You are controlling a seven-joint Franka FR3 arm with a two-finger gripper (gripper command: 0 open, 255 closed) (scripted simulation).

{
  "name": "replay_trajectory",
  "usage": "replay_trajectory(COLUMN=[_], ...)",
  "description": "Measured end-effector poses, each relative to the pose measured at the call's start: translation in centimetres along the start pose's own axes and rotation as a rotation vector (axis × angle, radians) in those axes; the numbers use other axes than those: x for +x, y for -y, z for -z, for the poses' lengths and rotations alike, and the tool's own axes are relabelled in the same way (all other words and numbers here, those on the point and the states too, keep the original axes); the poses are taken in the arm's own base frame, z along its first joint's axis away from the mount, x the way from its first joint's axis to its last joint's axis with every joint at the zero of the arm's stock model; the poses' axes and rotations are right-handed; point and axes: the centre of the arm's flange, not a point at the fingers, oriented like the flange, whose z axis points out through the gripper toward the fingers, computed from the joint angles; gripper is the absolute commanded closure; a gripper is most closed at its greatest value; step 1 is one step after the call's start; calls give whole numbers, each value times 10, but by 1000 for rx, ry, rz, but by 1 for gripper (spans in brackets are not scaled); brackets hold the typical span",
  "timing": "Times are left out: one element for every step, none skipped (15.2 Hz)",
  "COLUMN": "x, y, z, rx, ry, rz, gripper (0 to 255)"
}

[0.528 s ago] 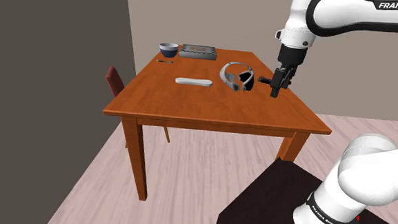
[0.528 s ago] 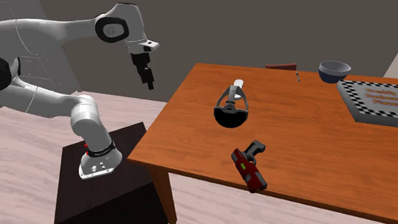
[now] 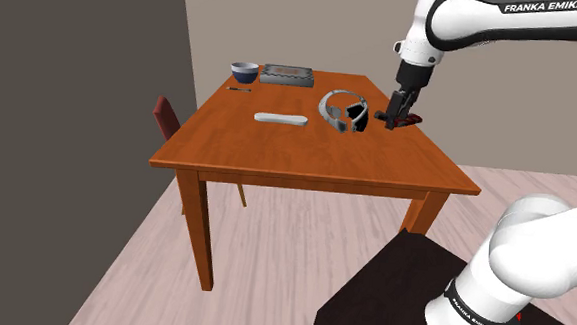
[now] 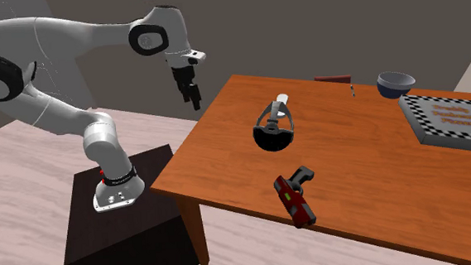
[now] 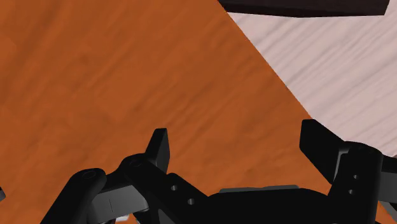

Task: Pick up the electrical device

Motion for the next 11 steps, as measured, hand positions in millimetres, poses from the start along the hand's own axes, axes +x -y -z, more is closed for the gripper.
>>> replay_trajectory(x=[7,15,21,28,34,44,52,60,65,71,82], y=[-11,-19,-30,-39,-50,-60,-69,-81,-92,-104,-115], z=[0,-2,-4,-5,-7,-10,-9,-11,-14,-15,-15], rx=[1,2,2,3,3,3,4,5,6,6,6], ry=[-8,-16,-23,-31,-39,-47,-54,-62,-70,-78,-86], rz=[6,13,19,25,31,37,43,49,55,60,67], gripper=[0,0,0,0,0,0,0,0,0,0,0])
